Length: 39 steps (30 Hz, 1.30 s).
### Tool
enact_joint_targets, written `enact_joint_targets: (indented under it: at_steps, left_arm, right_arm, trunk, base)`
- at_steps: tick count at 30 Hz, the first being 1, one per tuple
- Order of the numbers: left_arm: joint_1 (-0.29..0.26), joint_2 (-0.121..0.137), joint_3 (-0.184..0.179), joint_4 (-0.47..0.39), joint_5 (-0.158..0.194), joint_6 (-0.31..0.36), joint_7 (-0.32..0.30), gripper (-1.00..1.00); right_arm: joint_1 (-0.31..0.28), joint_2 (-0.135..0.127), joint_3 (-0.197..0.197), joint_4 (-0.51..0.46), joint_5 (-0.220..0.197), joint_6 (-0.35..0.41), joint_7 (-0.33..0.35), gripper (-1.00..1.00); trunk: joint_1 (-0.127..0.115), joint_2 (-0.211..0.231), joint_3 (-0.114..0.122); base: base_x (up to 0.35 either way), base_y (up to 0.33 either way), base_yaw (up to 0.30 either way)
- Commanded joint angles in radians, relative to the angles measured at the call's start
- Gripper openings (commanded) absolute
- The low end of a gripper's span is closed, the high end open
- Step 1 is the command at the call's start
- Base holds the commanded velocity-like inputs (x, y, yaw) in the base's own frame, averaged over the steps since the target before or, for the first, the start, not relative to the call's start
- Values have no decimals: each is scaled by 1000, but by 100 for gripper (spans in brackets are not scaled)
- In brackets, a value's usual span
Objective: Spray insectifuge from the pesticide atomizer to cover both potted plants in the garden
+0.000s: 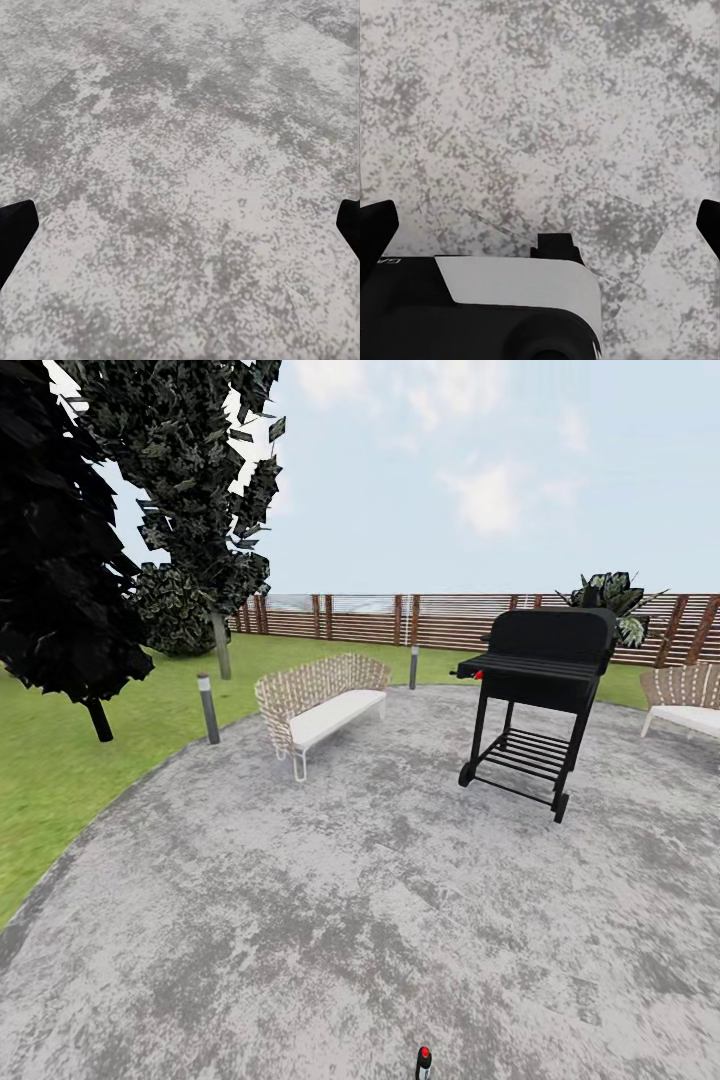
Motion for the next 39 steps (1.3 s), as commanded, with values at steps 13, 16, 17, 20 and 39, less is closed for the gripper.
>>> enact_joint_targets:
  at_steps: [13,16,17,20,39]
  left_arm:
    - [-1,0,0,1,0,-3,1,100]
    - [-1,0,0,1,0,-3,1,100]
    - [-1,0,0,1,0,-3,1,100]
    - [-1,0,0,1,0,-3,1,100]
    - [-1,0,0,1,0,-3,1,100]
  right_arm:
    - [1,0,-2,-2,-1,0,0,100]
    - [1,0,-8,-2,-1,0,0,100]
    - [1,0,-12,-2,-1,0,0,100]
    - [1,0,-23,-2,-1,0,0,100]
    - [1,0,-28,-2,-1,0,0,100]
  trunk:
    - [0,0,-11]
    - [0,0,-15]
    - [0,0,-16]
    - [0,0,-20]
    - [0,0,-28]
  base:
    - [0,0,-19]
    - [0,-66,-13]
    - [0,-181,-4]
    - [0,-236,-2]
    - [15,-179,0]
